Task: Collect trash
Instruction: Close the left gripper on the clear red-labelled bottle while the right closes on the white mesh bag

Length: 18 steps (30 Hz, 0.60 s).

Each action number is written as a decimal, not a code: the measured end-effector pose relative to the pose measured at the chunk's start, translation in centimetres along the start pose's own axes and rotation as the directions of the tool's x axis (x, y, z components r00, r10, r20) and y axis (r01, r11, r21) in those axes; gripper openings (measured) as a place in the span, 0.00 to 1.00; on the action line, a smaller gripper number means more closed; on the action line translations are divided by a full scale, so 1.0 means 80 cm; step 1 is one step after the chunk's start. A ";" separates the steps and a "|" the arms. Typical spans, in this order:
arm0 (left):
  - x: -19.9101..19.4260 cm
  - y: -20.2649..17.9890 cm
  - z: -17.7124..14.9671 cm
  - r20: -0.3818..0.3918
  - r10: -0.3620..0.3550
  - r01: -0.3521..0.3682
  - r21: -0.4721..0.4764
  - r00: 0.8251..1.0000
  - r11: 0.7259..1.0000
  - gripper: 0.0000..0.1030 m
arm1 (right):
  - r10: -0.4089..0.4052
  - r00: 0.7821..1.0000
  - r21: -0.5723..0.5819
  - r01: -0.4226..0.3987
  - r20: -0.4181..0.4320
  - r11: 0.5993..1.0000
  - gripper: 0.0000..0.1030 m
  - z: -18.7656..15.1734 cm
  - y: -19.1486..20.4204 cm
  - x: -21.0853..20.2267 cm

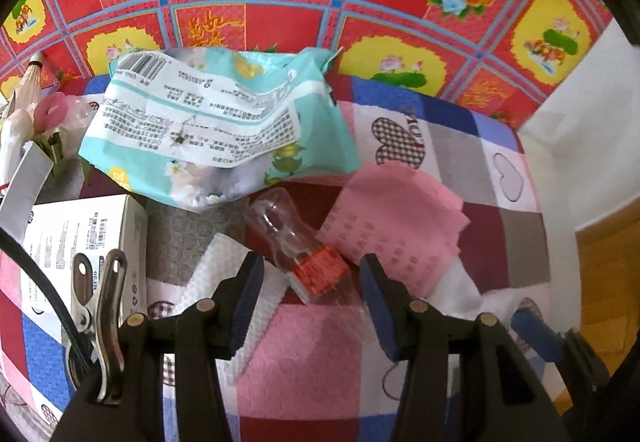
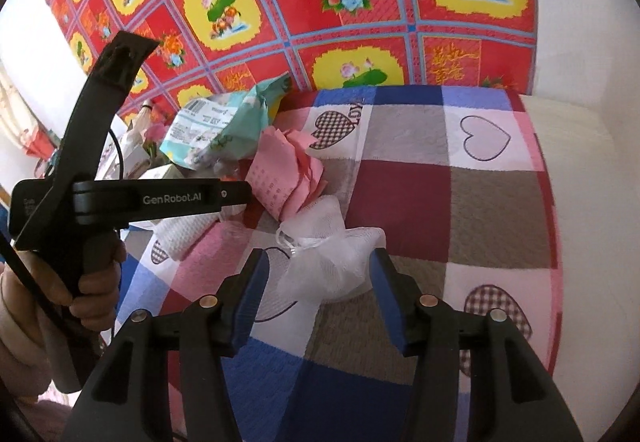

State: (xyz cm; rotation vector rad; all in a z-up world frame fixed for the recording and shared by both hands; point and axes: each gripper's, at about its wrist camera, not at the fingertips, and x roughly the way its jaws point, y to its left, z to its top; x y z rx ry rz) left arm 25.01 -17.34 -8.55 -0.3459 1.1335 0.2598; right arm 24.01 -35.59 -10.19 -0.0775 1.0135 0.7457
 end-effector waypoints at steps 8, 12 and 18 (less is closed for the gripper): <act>0.015 -0.016 0.006 0.004 0.017 -0.018 0.081 1.000 0.997 0.43 | 0.006 0.999 -0.031 -0.007 -0.036 0.999 0.52 0.002 -0.005 0.017; 0.022 -0.009 0.009 -0.005 0.002 -0.002 0.045 1.000 0.999 0.43 | 0.017 0.999 -0.032 -0.019 -0.049 0.999 0.52 0.001 -0.009 0.022; 0.028 -0.003 0.011 0.005 0.023 -0.023 0.040 1.000 0.999 0.41 | 0.034 0.998 -0.040 -0.037 -0.051 0.999 0.52 0.003 -0.012 0.025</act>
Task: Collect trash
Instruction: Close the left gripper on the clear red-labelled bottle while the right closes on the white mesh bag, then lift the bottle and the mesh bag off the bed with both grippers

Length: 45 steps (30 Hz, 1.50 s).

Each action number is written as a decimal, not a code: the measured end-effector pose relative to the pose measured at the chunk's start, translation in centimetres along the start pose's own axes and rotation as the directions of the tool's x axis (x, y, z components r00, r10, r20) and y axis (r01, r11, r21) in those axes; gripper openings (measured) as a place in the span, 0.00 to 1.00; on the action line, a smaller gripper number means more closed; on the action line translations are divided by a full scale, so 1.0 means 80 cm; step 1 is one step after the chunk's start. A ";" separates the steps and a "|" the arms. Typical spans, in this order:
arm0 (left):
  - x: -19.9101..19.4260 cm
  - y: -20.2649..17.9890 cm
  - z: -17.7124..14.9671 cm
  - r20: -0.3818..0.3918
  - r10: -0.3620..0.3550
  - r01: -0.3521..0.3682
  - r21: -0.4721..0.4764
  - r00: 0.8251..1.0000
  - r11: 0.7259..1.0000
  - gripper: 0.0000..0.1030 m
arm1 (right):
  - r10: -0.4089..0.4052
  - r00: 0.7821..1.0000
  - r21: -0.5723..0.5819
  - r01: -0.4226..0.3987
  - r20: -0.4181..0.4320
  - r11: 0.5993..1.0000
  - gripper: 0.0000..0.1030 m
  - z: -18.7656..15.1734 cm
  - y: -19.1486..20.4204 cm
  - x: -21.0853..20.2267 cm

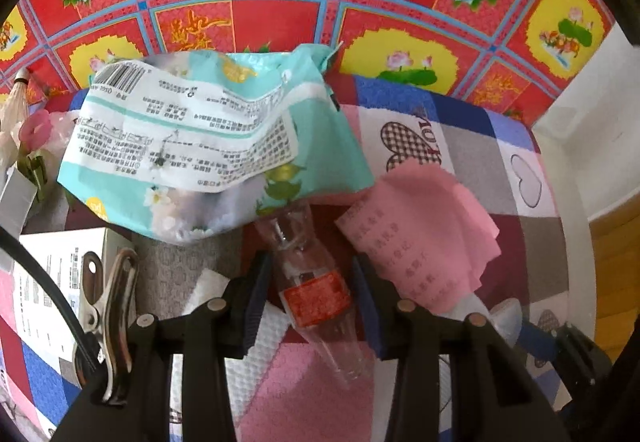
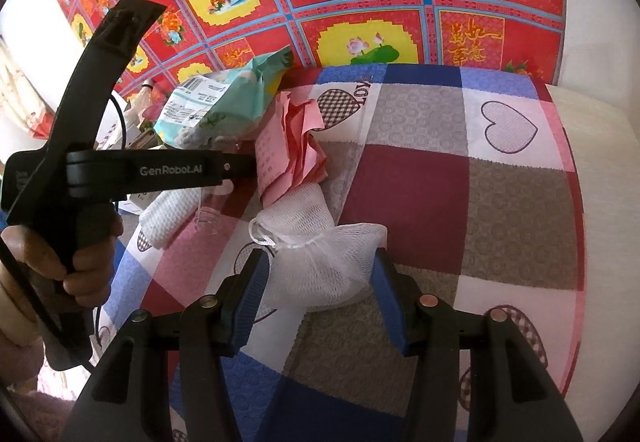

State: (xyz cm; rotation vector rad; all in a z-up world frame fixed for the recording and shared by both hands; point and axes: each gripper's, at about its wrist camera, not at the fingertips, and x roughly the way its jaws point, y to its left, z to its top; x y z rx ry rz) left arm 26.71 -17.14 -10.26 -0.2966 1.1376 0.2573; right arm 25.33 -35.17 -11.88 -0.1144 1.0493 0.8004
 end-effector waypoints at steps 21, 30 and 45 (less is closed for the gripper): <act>-0.057 -0.017 -0.031 0.049 -0.060 0.059 0.036 0.997 0.998 0.36 | 0.039 0.999 -0.005 -0.039 0.006 0.999 0.18 -0.005 -0.003 -0.014; -0.083 0.004 -0.058 0.063 -0.078 0.079 -0.013 0.995 0.997 0.36 | 0.091 0.996 -0.067 -0.090 0.021 0.994 0.15 -0.012 0.022 -0.033; -0.117 0.017 -0.083 0.090 -0.046 0.046 0.006 0.995 0.999 0.36 | 0.088 0.996 -0.063 -0.086 0.033 0.994 0.15 -0.030 0.066 -0.049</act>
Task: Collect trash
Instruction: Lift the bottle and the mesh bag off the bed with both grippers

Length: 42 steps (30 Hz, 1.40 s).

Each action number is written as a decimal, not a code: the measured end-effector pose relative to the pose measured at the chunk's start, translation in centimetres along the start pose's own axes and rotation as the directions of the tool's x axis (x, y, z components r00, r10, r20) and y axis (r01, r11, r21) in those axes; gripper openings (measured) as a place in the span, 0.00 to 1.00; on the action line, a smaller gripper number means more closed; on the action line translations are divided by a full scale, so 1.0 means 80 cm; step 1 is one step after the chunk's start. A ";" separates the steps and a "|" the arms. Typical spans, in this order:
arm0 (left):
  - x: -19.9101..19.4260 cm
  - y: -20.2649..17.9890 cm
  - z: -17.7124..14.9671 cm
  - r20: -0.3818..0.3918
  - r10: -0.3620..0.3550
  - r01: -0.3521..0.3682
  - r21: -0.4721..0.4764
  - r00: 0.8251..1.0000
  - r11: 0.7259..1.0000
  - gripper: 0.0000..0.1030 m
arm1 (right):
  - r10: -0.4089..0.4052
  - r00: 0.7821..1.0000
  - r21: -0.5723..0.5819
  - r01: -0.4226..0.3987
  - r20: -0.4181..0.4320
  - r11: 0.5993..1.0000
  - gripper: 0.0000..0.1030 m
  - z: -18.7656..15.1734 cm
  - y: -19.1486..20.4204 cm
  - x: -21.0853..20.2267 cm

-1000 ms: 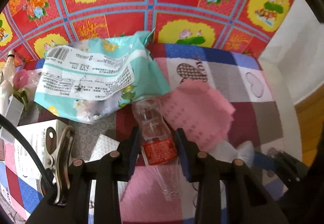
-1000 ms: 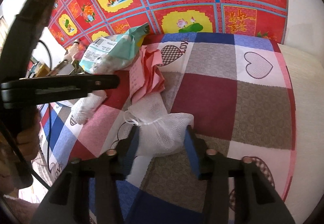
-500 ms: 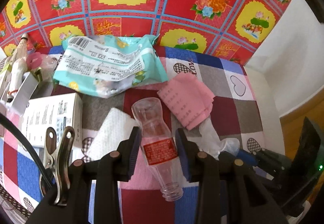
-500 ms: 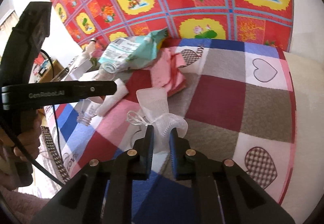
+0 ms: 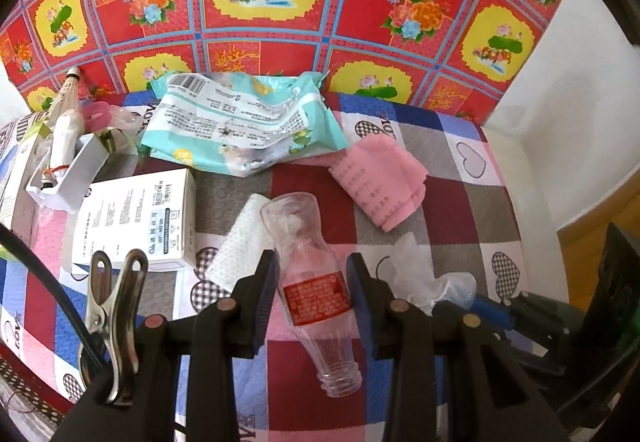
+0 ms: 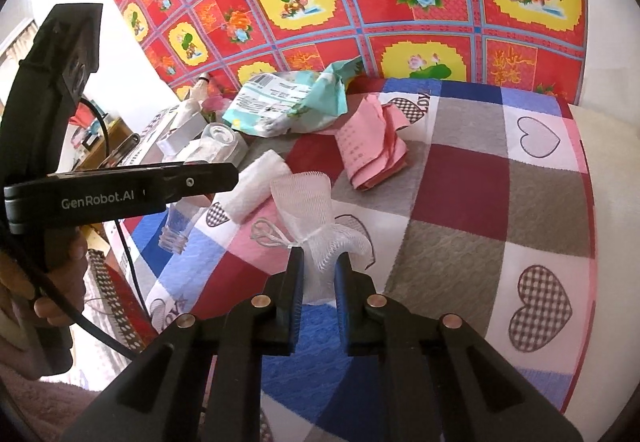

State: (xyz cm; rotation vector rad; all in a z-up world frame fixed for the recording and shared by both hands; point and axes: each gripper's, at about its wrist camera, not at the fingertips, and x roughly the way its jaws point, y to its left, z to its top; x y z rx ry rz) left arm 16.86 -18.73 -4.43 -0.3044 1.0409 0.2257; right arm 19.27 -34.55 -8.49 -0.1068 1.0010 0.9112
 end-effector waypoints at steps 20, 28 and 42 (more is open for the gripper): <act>-0.044 0.023 -0.027 -0.019 -0.146 0.148 0.182 0.989 0.972 0.36 | -0.250 0.957 0.286 0.202 0.144 0.937 0.15 -0.055 0.068 -0.069; -0.068 0.026 -0.044 -0.029 -0.225 0.224 0.276 0.974 0.935 0.36 | -0.355 0.912 0.406 0.250 0.207 0.879 0.15 -0.090 0.095 -0.109; -0.099 -0.008 -0.083 -0.076 -0.366 0.359 0.458 0.927 0.814 0.36 | -0.546 0.810 0.557 0.357 0.215 0.750 0.15 -0.164 0.138 -0.174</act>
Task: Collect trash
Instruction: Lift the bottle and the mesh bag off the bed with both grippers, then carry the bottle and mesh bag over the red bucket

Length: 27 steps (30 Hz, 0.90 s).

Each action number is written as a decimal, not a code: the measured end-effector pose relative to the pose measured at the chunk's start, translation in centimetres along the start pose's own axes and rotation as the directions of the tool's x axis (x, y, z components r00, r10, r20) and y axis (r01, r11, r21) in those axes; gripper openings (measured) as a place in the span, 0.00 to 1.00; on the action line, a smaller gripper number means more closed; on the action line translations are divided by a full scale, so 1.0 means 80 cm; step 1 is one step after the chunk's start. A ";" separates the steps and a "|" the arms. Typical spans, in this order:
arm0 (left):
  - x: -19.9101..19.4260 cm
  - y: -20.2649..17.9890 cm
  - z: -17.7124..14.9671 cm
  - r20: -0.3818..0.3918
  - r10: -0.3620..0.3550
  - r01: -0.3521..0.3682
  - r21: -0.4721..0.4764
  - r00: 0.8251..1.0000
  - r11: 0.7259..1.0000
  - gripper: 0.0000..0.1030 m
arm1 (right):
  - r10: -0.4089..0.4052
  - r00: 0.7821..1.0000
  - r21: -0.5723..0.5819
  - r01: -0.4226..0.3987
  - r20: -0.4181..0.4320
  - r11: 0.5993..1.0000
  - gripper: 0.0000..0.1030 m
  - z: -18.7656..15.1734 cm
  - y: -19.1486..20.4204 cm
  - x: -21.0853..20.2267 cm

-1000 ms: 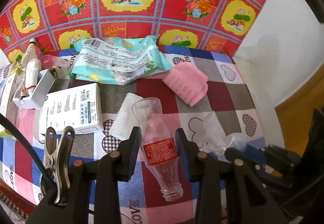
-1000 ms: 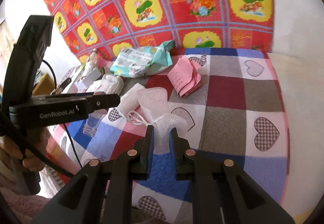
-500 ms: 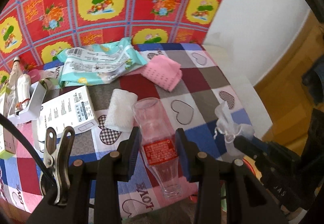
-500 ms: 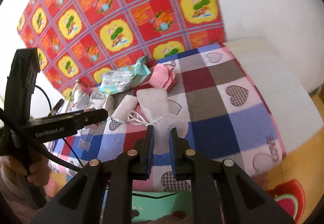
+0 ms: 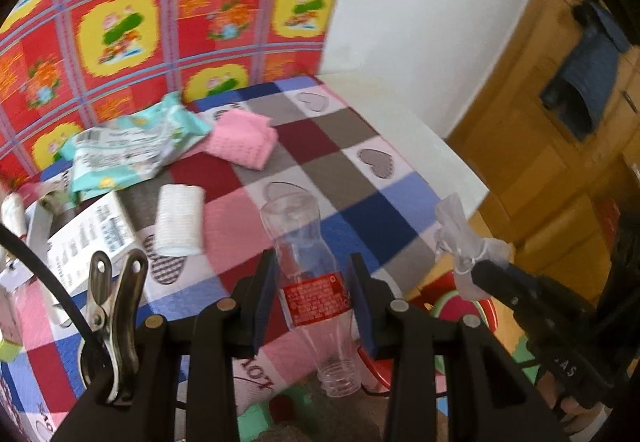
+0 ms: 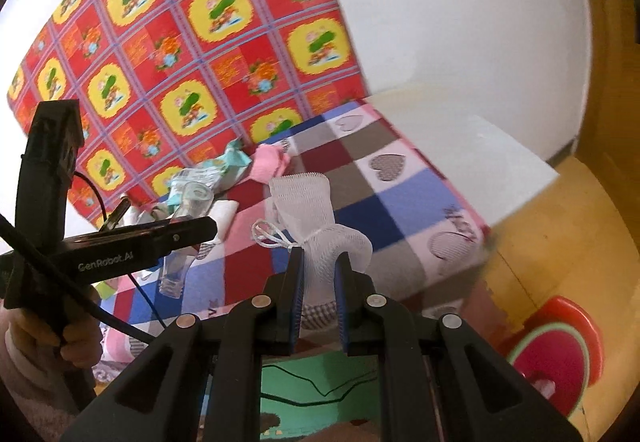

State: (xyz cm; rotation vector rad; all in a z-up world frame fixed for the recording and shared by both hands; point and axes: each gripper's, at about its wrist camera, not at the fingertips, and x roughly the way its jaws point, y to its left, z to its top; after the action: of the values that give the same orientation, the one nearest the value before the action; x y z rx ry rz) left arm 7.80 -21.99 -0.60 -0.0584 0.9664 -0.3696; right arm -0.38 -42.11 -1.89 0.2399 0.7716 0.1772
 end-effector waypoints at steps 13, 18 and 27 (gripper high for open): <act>0.028 -0.096 0.003 -0.055 -0.137 0.145 0.179 0.989 0.973 0.36 | -0.134 0.991 0.143 0.130 0.022 0.981 0.15 -0.033 -0.071 -0.054; 0.047 -0.139 0.001 -0.102 -0.178 0.198 0.230 0.979 0.953 0.36 | -0.167 0.986 0.186 0.162 0.011 0.969 0.15 -0.043 -0.101 -0.070; 0.072 -0.214 -0.013 -0.171 -0.231 0.274 0.304 0.958 0.912 0.36 | -0.241 0.970 0.287 0.234 -0.012 0.929 0.15 -0.073 -0.160 -0.103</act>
State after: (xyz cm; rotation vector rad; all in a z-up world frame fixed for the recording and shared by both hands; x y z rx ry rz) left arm 5.05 -39.83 -2.15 0.1447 1.0197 -0.7779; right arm -9.40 -55.52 -3.95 0.4194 0.7950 -0.1694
